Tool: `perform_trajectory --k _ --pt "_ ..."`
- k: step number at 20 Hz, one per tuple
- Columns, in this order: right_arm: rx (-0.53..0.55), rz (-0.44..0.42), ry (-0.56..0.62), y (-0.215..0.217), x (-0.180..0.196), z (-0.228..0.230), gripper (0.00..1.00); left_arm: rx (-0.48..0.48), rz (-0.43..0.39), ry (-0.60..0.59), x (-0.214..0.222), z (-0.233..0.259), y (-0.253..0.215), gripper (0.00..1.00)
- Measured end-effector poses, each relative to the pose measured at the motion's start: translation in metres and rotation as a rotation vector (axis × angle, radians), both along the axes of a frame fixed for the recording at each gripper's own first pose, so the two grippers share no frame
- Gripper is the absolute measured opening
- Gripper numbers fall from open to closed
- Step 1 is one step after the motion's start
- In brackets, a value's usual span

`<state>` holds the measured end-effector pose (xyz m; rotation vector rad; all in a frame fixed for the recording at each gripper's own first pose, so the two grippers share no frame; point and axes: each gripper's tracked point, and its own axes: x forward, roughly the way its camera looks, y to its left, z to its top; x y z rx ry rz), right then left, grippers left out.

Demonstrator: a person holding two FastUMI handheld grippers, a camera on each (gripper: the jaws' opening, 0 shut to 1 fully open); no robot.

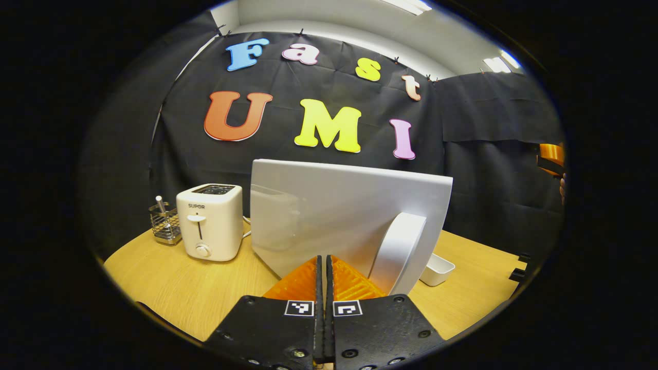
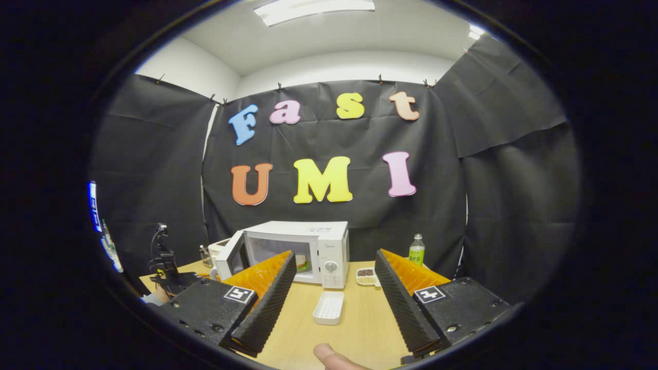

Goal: Open the microwave oven with the left hand, put the food in, and close the microwave oven.

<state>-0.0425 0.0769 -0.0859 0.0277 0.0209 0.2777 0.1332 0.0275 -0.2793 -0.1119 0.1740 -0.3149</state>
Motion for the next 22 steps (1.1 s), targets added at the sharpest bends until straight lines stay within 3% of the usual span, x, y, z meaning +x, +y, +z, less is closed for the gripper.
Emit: perform_trajectory --k 5,6,8,18,19,22 --pt "0.012 -0.004 0.039 -0.016 0.021 -0.015 0.98 0.017 -0.042 -0.008 0.029 -0.002 -0.043 0.0" --pt "0.012 -0.006 0.046 -0.019 0.026 -0.019 0.92 0.017 -0.046 -0.005 0.035 -0.003 -0.05 0.0" --pt "0.012 -0.014 0.056 -0.026 0.035 -0.023 0.91 0.007 -0.053 -0.004 0.049 -0.004 -0.065 0.0" --pt "0.01 -0.026 0.096 -0.053 0.088 -0.056 0.91 0.005 -0.016 0.002 0.131 -0.015 -0.114 0.0" --pt "0.009 -0.022 0.096 -0.053 0.092 -0.059 0.98 0.002 -0.008 0.004 0.141 -0.016 -0.116 0.0" --pt "0.004 -0.011 0.09 -0.056 0.105 -0.064 0.98 -0.008 0.021 0.009 0.167 -0.017 -0.118 0.0"
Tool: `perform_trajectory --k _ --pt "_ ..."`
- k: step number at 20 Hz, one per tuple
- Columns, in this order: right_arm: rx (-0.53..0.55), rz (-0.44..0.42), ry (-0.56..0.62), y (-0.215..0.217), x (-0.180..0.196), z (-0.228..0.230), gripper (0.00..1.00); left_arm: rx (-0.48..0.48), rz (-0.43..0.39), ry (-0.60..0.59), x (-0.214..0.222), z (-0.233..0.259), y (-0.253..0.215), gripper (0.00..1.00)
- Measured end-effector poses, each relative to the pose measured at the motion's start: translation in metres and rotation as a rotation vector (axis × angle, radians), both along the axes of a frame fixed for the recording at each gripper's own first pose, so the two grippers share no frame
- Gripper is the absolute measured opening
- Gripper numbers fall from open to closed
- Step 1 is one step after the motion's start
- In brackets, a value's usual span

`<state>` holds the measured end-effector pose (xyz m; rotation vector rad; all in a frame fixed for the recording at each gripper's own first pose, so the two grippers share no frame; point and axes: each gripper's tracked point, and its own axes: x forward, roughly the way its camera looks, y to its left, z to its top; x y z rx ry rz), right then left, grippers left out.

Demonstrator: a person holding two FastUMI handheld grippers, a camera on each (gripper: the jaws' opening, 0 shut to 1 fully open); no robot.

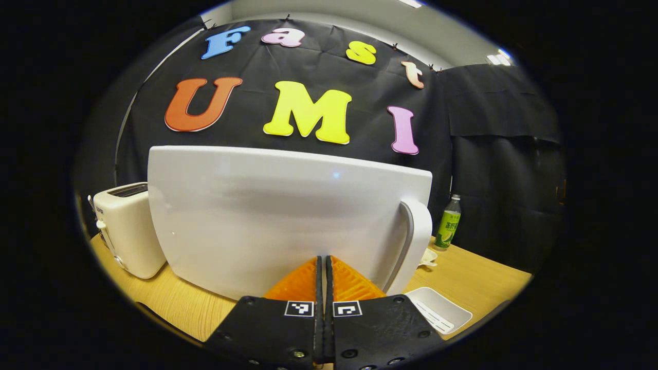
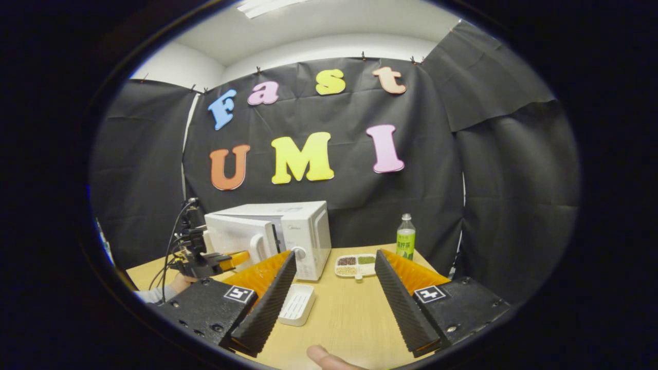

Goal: Open the microwave oven with the left hand, put the food in, and close the microwave oven.

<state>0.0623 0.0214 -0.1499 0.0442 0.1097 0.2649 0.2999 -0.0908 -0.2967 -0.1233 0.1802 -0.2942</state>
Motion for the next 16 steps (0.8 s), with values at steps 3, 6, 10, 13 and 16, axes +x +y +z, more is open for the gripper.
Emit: perform_trajectory --k 3,6,10,13,16 --pt "-0.006 0.008 0.001 -0.002 0.011 -0.009 0.98 0.015 0.044 -0.001 0.024 -0.001 -0.001 0.0" --pt "-0.01 -0.001 0.019 -0.007 0.021 -0.018 0.98 0.1 0.105 -0.006 0.039 -0.004 -0.003 0.0" --pt "-0.008 -0.024 0.055 -0.013 0.023 -0.029 0.98 0.162 0.116 -0.035 0.039 -0.004 -0.002 0.0" --pt "0.005 -0.037 0.06 -0.014 0.015 -0.028 0.98 0.113 0.118 0.002 0.04 -0.004 -0.001 0.0" --pt "0.004 -0.062 0.057 -0.02 0.002 -0.023 0.98 0.115 0.147 0.045 0.03 -0.003 0.006 0.0"
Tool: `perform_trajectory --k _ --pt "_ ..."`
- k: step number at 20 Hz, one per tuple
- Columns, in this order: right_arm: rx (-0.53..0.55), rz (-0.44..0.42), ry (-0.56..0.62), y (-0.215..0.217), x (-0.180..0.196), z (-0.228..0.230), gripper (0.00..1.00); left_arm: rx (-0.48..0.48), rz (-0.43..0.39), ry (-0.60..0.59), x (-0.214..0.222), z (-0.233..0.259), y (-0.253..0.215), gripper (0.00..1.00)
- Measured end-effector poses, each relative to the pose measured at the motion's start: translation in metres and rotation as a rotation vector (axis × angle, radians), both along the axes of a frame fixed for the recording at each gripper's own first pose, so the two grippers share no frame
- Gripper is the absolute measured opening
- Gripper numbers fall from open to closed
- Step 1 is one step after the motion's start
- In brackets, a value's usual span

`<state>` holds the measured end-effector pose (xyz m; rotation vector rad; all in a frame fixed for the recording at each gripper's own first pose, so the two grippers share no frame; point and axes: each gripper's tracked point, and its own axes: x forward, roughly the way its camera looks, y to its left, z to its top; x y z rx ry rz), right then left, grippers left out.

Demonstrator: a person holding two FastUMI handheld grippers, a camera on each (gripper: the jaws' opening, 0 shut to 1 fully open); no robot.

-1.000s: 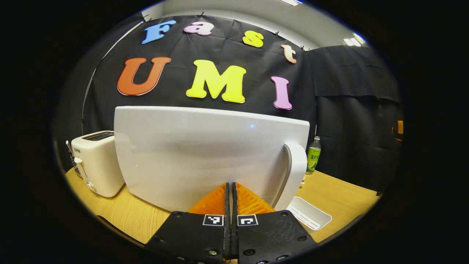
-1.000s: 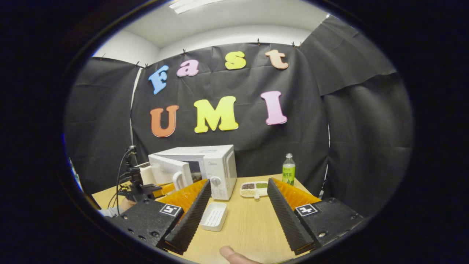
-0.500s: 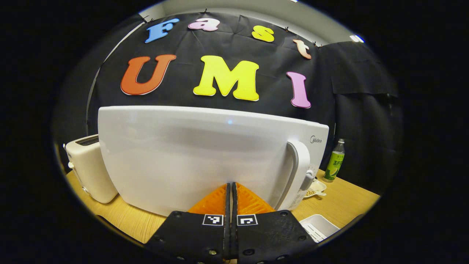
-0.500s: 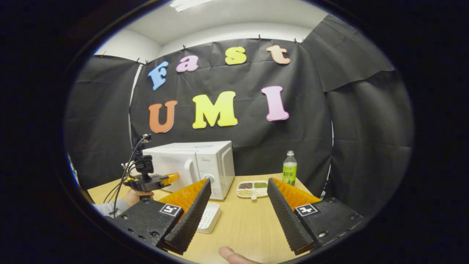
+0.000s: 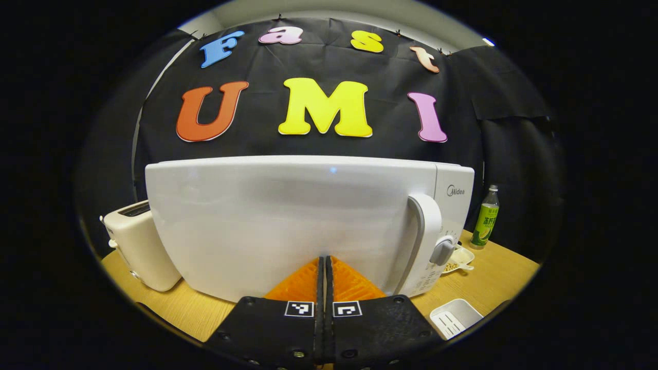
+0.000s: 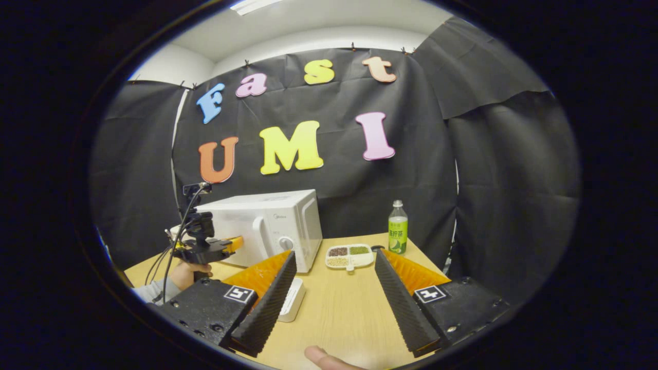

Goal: Open the microwave oven with the left hand, put the food in, and close the microwave oven.

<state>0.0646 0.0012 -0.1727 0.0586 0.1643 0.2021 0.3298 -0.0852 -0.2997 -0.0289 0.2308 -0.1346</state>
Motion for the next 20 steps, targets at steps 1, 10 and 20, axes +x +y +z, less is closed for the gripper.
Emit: perform_trajectory --k 1,10,20 --pt "-0.001 -0.009 -0.001 0.0 -0.004 0.002 0.98 -0.002 0.009 0.012 -0.007 0.002 0.001 0.0" --pt "-0.018 -0.034 -0.017 0.014 -0.051 0.033 0.98 0.003 0.07 0.08 -0.123 0.068 0.023 0.82" --pt "-0.025 -0.089 -0.115 0.021 -0.115 0.102 0.98 -0.002 0.188 -0.019 -0.274 0.196 0.087 0.96"
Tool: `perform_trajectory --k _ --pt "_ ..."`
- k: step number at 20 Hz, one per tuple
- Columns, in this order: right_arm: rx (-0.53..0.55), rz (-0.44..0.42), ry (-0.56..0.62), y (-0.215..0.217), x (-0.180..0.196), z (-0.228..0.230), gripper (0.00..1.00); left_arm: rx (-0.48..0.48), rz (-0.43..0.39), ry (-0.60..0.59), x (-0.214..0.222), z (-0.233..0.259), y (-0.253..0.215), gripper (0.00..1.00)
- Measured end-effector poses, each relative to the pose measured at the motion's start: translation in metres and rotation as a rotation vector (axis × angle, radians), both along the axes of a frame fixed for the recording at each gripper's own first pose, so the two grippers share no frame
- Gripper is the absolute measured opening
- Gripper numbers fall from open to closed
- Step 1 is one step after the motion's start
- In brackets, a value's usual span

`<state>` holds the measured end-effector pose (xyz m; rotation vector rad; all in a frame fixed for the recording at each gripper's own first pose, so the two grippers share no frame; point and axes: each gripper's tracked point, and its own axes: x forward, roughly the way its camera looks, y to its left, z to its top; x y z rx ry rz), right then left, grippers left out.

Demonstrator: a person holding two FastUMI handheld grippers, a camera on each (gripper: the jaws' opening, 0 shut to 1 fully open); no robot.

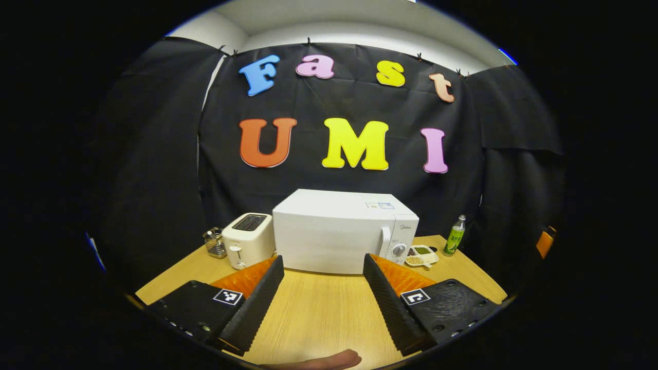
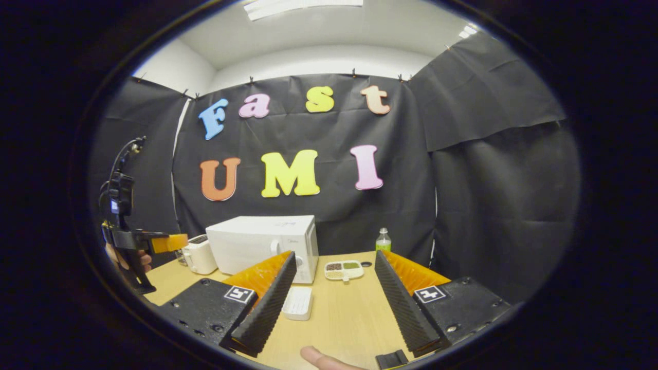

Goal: Open the microwave oven with the left hand, put the food in, and close the microwave oven.

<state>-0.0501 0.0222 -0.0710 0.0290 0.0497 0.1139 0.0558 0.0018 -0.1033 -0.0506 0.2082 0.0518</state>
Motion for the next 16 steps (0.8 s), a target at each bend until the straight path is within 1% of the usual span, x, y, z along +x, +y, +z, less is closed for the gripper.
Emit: perform_trajectory --k 1,2,4,5,6,7,8,10,11,12,13,14,15,16 --pt "0.002 -0.006 -0.009 -0.001 -0.007 0.006 0.98 -0.004 0.012 -0.013 -0.015 0.012 0.004 0.95" --pt "0.001 -0.01 -0.017 -0.001 -0.013 0.014 0.91 -0.009 0.019 -0.029 -0.029 0.022 0.007 0.95" --pt "-0.008 -0.009 -0.033 0.001 -0.025 0.025 0.91 0.006 0.03 -0.054 -0.055 0.04 0.009 0.95" --pt "-0.011 -0.011 -0.037 0.002 -0.029 0.03 0.98 0.022 0.029 -0.066 -0.068 0.048 0.008 0.95" --pt "-0.009 -0.012 -0.043 0.003 -0.034 0.035 0.91 0.035 0.024 -0.08 -0.08 0.054 0.006 0.95" --pt "-0.005 -0.009 -0.049 0.006 -0.04 0.04 0.91 0.044 0.018 -0.097 -0.091 0.061 0.004 0.95" --pt "0.0 -0.002 -0.055 0.009 -0.045 0.045 0.98 0.046 0.013 -0.118 -0.103 0.064 0.002 0.95" --pt "0.007 0.019 -0.072 0.017 -0.058 0.051 0.98 0.029 0.0 -0.152 -0.129 0.066 -0.003 0.95" --pt "0.009 0.032 -0.081 0.021 -0.064 0.053 0.91 0.018 -0.01 -0.163 -0.141 0.064 -0.007 0.95" --pt "0.011 0.039 -0.092 0.024 -0.069 0.056 0.91 0.017 -0.014 -0.168 -0.15 0.062 -0.008 0.95" --pt "0.004 0.047 -0.102 0.027 -0.075 0.057 0.98 0.029 -0.018 -0.174 -0.156 0.061 -0.008 0.95" --pt "-0.008 0.052 -0.114 0.03 -0.08 0.059 0.91 0.046 -0.022 -0.172 -0.16 0.058 -0.007 0.95" --pt "-0.023 0.056 -0.118 0.033 -0.084 0.058 0.91 0.056 -0.023 -0.171 -0.162 0.054 -0.007 0.95" --pt "-0.033 0.056 -0.113 0.035 -0.085 0.056 0.98 0.059 -0.033 -0.172 -0.163 0.051 -0.006 0.95"
